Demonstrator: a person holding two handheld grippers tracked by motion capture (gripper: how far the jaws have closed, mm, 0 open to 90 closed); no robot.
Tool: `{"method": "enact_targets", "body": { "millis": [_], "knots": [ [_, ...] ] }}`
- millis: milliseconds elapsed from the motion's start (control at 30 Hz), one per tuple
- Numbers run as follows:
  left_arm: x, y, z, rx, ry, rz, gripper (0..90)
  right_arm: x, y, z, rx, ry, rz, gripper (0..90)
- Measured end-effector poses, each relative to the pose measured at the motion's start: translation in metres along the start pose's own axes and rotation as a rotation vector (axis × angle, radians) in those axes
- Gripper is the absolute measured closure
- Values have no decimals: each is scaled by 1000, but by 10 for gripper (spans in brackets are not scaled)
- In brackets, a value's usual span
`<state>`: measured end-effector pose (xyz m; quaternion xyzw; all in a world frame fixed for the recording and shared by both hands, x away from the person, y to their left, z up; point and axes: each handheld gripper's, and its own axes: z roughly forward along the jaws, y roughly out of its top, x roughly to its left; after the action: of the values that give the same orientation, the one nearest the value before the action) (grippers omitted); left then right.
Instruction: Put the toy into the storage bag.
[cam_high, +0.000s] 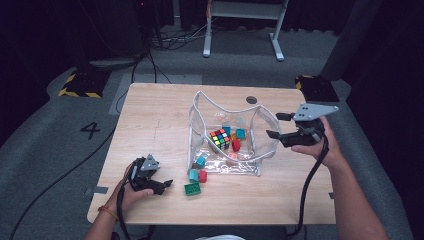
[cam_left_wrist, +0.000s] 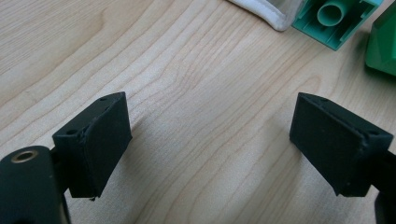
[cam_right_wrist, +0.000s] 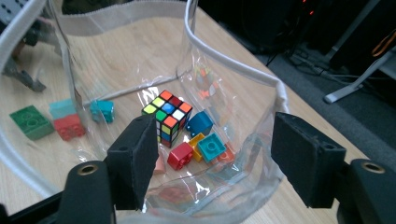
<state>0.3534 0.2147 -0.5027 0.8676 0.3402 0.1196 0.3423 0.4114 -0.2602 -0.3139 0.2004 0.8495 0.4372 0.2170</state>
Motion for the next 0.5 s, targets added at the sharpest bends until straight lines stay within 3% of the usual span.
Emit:
{"method": "enact_targets", "body": {
  "millis": [67, 267, 367, 500],
  "knots": [
    [0, 0, 0, -1, 0, -2, 127, 4, -7, -12, -41, -21, 23, 311],
    [0, 0, 0, 0, 0, 0, 127, 9, -20, -27, -75, -21, 34, 325],
    [0, 0, 0, -1, 0, -2, 127, 14, -34, -36, -107, -13, 48, 323],
    [0, 0, 0, 0, 0, 0, 127, 19, -47, -37, -89, -36, 50, 318]
  ]
}}
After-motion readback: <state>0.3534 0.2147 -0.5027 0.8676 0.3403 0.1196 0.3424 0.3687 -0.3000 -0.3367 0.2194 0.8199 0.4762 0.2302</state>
